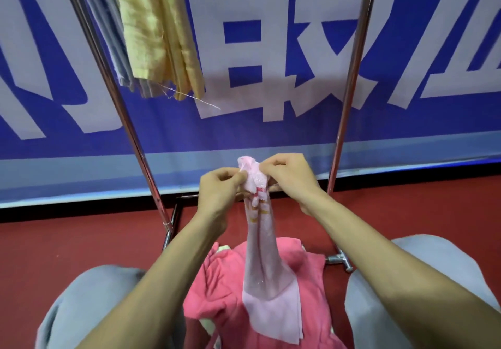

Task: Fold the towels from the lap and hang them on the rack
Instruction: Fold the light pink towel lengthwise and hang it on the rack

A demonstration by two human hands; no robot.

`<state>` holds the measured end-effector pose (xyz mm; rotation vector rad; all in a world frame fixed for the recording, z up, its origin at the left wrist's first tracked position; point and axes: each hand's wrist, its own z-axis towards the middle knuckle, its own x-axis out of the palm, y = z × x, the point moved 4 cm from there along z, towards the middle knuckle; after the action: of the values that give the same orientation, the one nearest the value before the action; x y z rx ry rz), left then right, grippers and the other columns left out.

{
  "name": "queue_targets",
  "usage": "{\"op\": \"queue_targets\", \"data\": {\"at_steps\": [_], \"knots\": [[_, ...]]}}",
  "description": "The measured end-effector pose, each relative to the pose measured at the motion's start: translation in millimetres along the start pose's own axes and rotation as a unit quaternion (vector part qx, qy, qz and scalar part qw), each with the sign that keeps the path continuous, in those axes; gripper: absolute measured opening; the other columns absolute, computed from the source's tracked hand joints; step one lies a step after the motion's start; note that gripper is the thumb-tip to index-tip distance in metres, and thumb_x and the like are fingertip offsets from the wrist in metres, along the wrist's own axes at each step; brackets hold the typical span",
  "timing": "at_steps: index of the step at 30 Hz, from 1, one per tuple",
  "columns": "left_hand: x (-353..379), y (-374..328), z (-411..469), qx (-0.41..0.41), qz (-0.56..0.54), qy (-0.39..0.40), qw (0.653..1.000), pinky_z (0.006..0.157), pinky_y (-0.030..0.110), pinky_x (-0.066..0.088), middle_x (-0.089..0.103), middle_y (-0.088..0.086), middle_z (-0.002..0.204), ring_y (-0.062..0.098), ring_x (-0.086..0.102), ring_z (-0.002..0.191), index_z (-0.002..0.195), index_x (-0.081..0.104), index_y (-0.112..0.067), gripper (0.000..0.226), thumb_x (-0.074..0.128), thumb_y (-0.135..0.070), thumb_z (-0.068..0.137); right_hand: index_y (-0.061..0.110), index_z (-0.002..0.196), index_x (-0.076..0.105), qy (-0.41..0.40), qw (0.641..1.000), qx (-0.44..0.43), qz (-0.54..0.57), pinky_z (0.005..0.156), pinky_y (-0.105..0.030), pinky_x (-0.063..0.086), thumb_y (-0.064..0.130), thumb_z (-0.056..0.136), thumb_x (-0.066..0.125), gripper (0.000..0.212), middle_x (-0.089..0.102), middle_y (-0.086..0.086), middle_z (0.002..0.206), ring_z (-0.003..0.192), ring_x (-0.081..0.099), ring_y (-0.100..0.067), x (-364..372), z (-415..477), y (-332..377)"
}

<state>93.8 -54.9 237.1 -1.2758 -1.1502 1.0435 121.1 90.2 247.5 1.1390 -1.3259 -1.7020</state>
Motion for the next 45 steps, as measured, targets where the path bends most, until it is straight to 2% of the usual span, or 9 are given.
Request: {"op": "queue_targets", "data": {"at_steps": [6, 15, 20, 25, 29, 31, 33, 35, 45], "knots": [[-8, 0, -6, -0.033, -0.017, -0.007, 0.999, 0.056, 0.021, 0.049, 0.066, 0.011, 0.064, 0.016, 0.055, 0.055, 0.077, 0.073, -0.001, 0.009, 0.066, 0.001, 0.081, 0.019, 0.069, 0.074, 0.019, 0.994, -0.054, -0.095, 0.073, -0.046, 0.058, 0.023, 0.077, 0.066, 0.012, 0.073, -0.002, 0.069, 0.071, 0.069, -0.012, 6, -11, -1], [-11, -1, -8, -0.048, -0.068, 0.050, 0.995, 0.075, 0.025, 0.057, 0.075, 0.015, 0.086, 0.019, 0.072, 0.081, 0.098, 0.070, 0.002, 0.017, 0.057, -0.004, 0.089, 0.017, 0.083, 0.077, 0.063, 0.987, -0.092, -0.114, 0.072, -0.021, 0.053, 0.031, 0.077, 0.075, 0.015, 0.075, 0.002, 0.074, 0.075, 0.070, 0.000, 5, -19, 6], [-10, -10, -17, -0.084, -0.094, 0.087, 0.988, 0.083, 0.028, 0.050, 0.074, 0.017, 0.096, 0.021, 0.069, 0.099, 0.100, 0.068, -0.007, 0.021, 0.052, -0.011, 0.087, 0.014, 0.091, 0.076, 0.084, 0.981, -0.119, -0.131, 0.068, -0.012, 0.049, 0.014, 0.081, 0.072, 0.010, 0.076, 0.003, 0.081, 0.074, 0.065, 0.010, -2, -20, 10], [-20, -18, -7, 0.008, 0.070, 0.076, 0.995, 0.081, 0.023, 0.047, 0.069, 0.004, 0.105, 0.015, 0.065, 0.101, 0.125, 0.056, -0.009, 0.067, 0.071, -0.020, 0.061, 0.015, 0.089, 0.075, 0.086, 0.972, -0.147, -0.162, 0.075, -0.020, 0.050, 0.007, 0.084, 0.065, 0.014, 0.075, 0.002, 0.084, 0.077, 0.067, -0.001, -11, -15, 13], [-25, -20, -6, 0.091, 0.205, 0.121, 0.967, 0.089, 0.019, 0.042, 0.039, -0.006, 0.131, 0.006, 0.043, 0.122, 0.140, 0.037, -0.025, 0.091, 0.081, -0.028, 0.060, 0.017, 0.087, 0.069, 0.156, 0.965, -0.166, -0.129, 0.077, -0.017, 0.049, 0.000, 0.087, 0.060, 0.019, 0.071, 0.006, 0.084, 0.076, 0.063, 0.000, -7, -20, 19], [-23, -19, -8, 0.091, 0.222, 0.178, 0.954, 0.094, 0.024, 0.045, 0.047, -0.008, 0.130, 0.004, 0.049, 0.118, 0.131, 0.049, -0.029, 0.080, 0.083, -0.035, 0.059, 0.020, 0.087, 0.066, 0.185, 0.959, -0.180, -0.120, 0.078, -0.014, 0.046, 0.000, 0.089, 0.058, 0.022, 0.068, 0.009, 0.084, 0.077, 0.060, 0.003, -7, -23, 23], [-22, -22, -11, 0.094, 0.212, 0.226, 0.946, 0.083, 0.025, 0.050, 0.067, -0.007, 0.104, 0.003, 0.061, 0.093, 0.107, 0.067, -0.023, 0.045, 0.083, -0.033, 0.067, 0.022, 0.087, 0.064, 0.195, 0.958, -0.185, -0.100, 0.077, -0.012, 0.045, -0.002, 0.090, 0.056, 0.025, 0.066, 0.010, 0.083, 0.077, 0.059, 0.004, -9, -24, 26], [-21, -26, -14, 0.109, 0.193, 0.236, 0.946, 0.068, 0.021, 0.045, 0.065, -0.008, 0.075, 0.004, 0.056, 0.071, 0.087, 0.070, -0.013, 0.017, 0.078, -0.025, 0.077, 0.019, 0.087, 0.063, 0.194, 0.961, -0.180, -0.078, 0.076, -0.012, 0.044, -0.004, 0.091, 0.053, 0.025, 0.064, 0.010, 0.082, 0.075, 0.057, 0.005, -13, -23, 27], [-24, -20, -5, 0.157, 0.182, 0.076, 0.968, 0.062, 0.031, 0.047, 0.069, 0.003, 0.067, 0.008, 0.056, 0.062, 0.074, 0.071, -0.013, 0.018, 0.080, -0.028, 0.074, 0.016, 0.087, 0.072, 0.118, 0.975, -0.157, -0.103, 0.074, -0.025, 0.052, 0.017, 0.082, 0.073, 0.006, 0.071, 0.005, 0.078, 0.070, 0.062, -0.003, -19, -13, 12]]}}
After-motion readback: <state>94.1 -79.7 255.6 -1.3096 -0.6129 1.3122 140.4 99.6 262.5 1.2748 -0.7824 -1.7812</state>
